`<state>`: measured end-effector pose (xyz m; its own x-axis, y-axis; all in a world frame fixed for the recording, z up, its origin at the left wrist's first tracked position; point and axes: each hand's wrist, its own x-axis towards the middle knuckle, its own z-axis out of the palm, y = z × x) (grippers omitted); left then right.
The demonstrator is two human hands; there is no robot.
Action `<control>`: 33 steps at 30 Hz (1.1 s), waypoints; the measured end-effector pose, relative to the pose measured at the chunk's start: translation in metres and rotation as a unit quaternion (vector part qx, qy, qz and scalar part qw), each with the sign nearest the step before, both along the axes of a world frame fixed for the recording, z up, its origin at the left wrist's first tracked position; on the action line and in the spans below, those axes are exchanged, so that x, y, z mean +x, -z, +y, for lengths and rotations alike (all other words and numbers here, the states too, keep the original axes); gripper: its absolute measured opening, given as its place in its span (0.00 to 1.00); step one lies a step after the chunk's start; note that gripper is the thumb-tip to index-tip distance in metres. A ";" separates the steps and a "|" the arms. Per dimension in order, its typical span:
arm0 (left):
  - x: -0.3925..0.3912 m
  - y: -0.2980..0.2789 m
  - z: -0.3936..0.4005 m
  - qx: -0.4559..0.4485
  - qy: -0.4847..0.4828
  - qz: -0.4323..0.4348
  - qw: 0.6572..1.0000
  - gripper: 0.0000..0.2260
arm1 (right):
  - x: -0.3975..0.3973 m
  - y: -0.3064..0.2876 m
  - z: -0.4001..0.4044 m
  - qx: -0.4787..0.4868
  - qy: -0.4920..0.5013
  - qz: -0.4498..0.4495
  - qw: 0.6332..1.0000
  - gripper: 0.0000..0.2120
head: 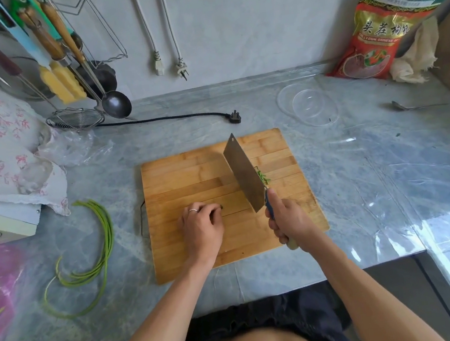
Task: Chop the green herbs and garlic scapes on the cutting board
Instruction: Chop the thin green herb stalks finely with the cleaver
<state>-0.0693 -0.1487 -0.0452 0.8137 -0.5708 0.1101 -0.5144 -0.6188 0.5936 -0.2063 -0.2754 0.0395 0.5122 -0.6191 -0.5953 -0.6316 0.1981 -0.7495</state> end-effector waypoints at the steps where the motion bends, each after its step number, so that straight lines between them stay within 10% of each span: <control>1: 0.000 0.000 -0.003 0.000 0.006 0.001 1.000 0.04 | 0.000 0.000 -0.002 -0.014 -0.003 -0.001 1.000 0.28; 33: 0.023 -0.025 -0.012 -0.057 0.102 0.104 0.988 0.08 | -0.010 0.003 0.026 -0.090 -0.101 -0.008 0.991 0.30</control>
<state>-0.0464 -0.1605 -0.0203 0.6951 -0.7185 0.0260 -0.4808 -0.4376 0.7598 -0.2164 -0.2496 0.0367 0.6441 -0.5986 -0.4762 -0.6331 -0.0679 -0.7711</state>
